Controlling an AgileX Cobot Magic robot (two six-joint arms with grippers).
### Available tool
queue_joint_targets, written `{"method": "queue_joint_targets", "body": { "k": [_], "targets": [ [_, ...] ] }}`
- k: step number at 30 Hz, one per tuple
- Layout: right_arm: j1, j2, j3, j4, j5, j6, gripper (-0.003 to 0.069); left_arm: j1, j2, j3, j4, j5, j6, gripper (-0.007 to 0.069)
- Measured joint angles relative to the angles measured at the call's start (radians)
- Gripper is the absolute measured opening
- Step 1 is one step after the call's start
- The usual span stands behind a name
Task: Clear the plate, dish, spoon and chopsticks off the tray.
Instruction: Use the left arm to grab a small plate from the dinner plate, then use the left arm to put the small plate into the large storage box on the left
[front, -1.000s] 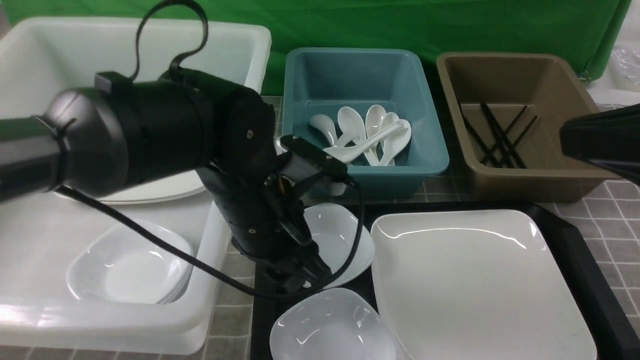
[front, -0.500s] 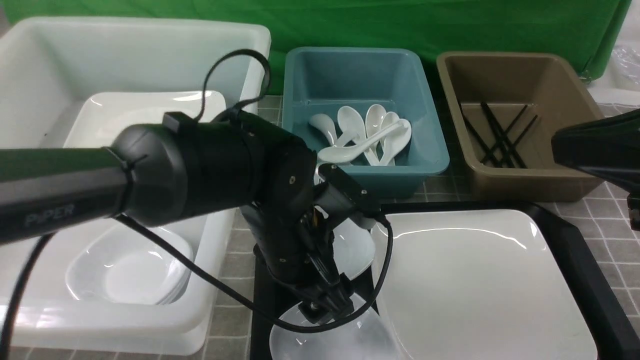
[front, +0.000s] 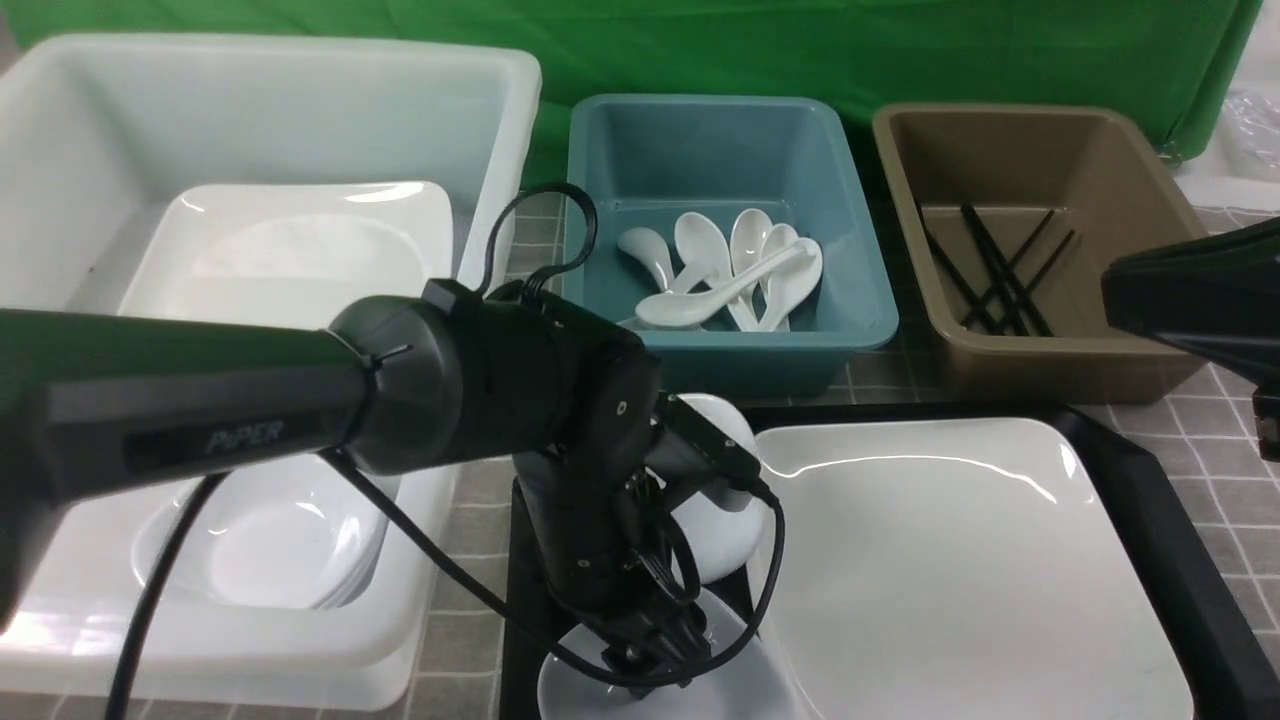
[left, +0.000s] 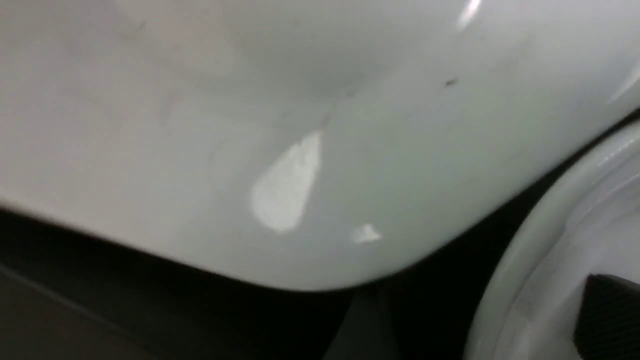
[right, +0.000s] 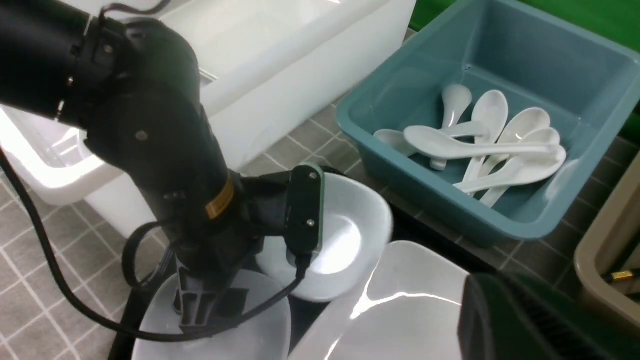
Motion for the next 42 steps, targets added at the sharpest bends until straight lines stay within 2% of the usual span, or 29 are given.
{"method": "queue_joint_targets", "body": {
  "k": [2, 5, 6, 12, 14, 17, 23, 26, 29, 31, 33, 39, 41, 42],
  "targets": [
    [0.000, 0.000, 0.000, 0.000, -0.001, 0.000, 0.0037, 0.000, 0.000, 0.000, -0.005, 0.018, -0.011, 0.0383],
    [0.000, 0.000, 0.000, 0.000, -0.001, 0.000, 0.0037, -0.001, -0.001, -0.004, -0.009, 0.066, -0.025, 0.0200],
    [0.000, 0.000, 0.000, 0.000, -0.002, 0.000, 0.0037, 0.001, -0.005, -0.008, -0.019, 0.086, -0.029, 0.0179],
    [0.000, 0.000, 0.000, 0.001, -0.003, 0.000, 0.0038, 0.002, -0.030, -0.010, -0.017, 0.134, -0.053, 0.0166],
    [0.000, 0.000, 0.000, 0.001, -0.003, 0.000, 0.0044, 0.001, -0.080, -0.010, -0.016, 0.147, -0.067, 0.0102],
    [0.000, 0.000, 0.000, 0.001, -0.003, 0.004, 0.0048, 0.001, -0.143, -0.027, -0.014, 0.150, -0.082, 0.0046],
    [0.000, 0.000, 0.000, 0.013, -0.008, 0.012, 0.0055, 0.001, -0.291, -0.107, -0.051, 0.152, -0.094, 0.0028],
    [0.000, 0.000, 0.000, 0.123, -0.007, -0.061, 0.0056, 0.012, -0.377, -0.183, -0.054, 0.196, -0.107, 0.0028],
    [0.019, 0.008, 0.000, 0.256, -0.002, -0.195, 0.0052, 0.092, -0.476, -0.221, -0.063, 0.235, -0.109, 0.0028],
    [0.055, 0.026, 0.000, 0.301, -0.002, -0.241, 0.0047, 0.183, -0.534, -0.222, -0.063, 0.247, -0.109, 0.0028],
    [0.116, 0.067, 0.000, 0.322, -0.002, -0.263, 0.0028, 0.328, -0.594, -0.207, -0.063, 0.264, -0.104, 0.0028],
    [0.341, 0.218, 0.000, 0.277, -0.032, -0.260, 0.0022, 0.738, -0.653, -0.054, -0.122, 0.264, -0.037, 0.0028],
    [0.423, 0.269, 0.000, 0.225, -0.070, -0.217, 0.0022, 0.888, -0.653, 0.042, -0.189, 0.204, -0.013, 0.0028],
    [0.449, 0.288, 0.000, 0.210, -0.092, -0.201, 0.0022, 0.928, -0.653, 0.072, -0.211, 0.173, -0.007, 0.0028]
  ]
}}
